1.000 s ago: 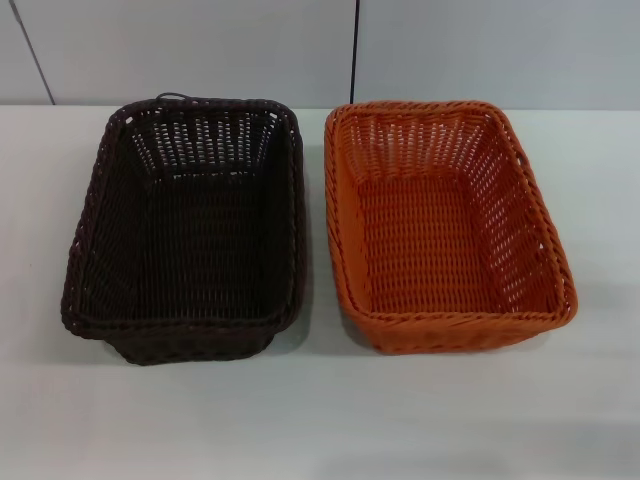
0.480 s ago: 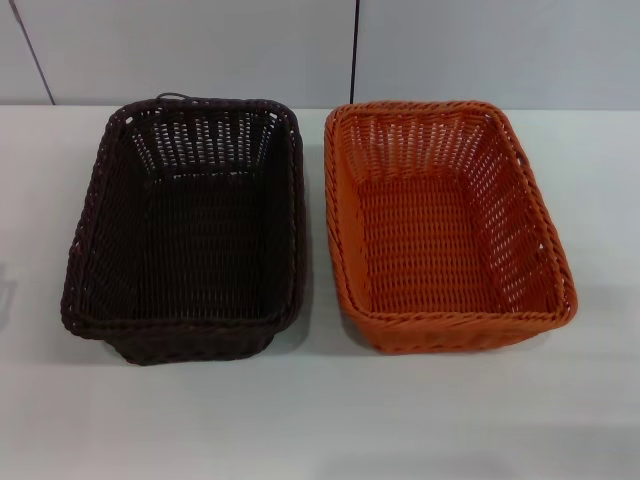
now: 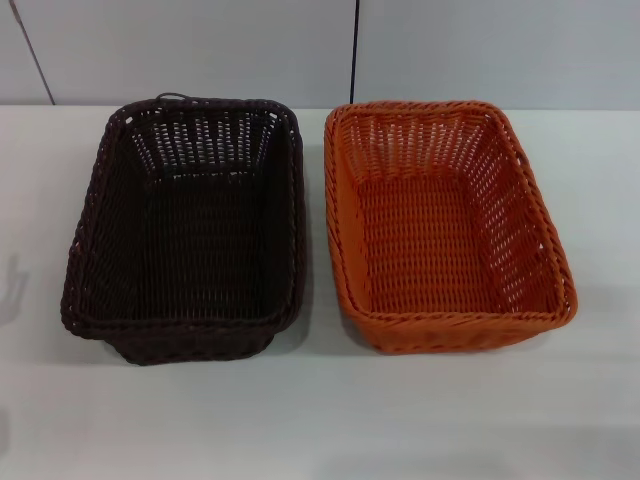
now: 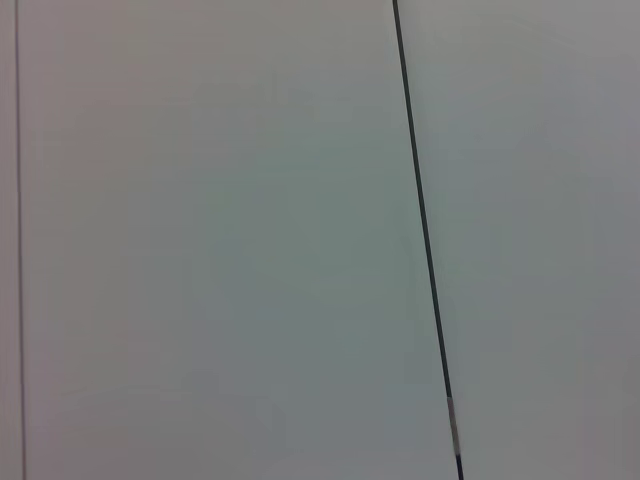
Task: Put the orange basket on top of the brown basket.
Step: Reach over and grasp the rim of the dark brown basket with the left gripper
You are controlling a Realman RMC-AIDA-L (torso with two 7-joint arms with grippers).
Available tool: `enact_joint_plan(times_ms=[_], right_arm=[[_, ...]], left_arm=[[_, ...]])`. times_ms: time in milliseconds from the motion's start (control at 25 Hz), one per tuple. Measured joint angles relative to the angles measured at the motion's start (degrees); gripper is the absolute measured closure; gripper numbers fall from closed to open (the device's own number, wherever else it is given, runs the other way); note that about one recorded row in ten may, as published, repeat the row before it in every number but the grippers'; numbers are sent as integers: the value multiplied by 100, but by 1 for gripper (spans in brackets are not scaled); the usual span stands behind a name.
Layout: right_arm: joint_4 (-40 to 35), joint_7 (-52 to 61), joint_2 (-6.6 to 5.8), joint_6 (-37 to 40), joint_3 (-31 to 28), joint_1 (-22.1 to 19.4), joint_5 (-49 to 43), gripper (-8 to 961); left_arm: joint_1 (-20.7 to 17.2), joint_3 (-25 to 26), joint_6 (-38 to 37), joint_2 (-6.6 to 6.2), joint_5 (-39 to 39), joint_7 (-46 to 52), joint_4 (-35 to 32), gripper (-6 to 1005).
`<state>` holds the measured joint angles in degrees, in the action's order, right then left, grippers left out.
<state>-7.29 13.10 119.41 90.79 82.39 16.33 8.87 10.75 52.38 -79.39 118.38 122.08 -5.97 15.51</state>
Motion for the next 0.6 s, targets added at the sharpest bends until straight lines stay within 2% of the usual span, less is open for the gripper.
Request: enact_joint_plan(times_ms=[280,320,400,440,480,520,560,600], right_arm=[[0,0,-13,-2,-9,29,0,172],[0,0,-14,-2,-9,35,2,172],[-2,0,-14,-2,-11,51,15,173],[-19,0,-15,-2,-9,56,16,174],[-36,0,-15,0,-6,61,17,174],[-55,0,-15,1,-2,62,17,175],[-89,0,-15,3,-2,58,14,175],[-89,0,-15,3,-2,58,14,176]], left_arm=[[-42,9,24,0,-30,34,12,166],[-102,-45,44,-32,6,29,185,166],[-240,-108,285,-190,112,-2,678,167],[-240,-108,285,-190,112,-2,678,167],[-354,-110,588,-364,204,-9,1102,168],[-354,-110,588,-364,204,-9,1102,168],[-532,-69,1082,-682,331,-7,1765,169],[-532,-69,1082,-682,331,-7,1765,169]])
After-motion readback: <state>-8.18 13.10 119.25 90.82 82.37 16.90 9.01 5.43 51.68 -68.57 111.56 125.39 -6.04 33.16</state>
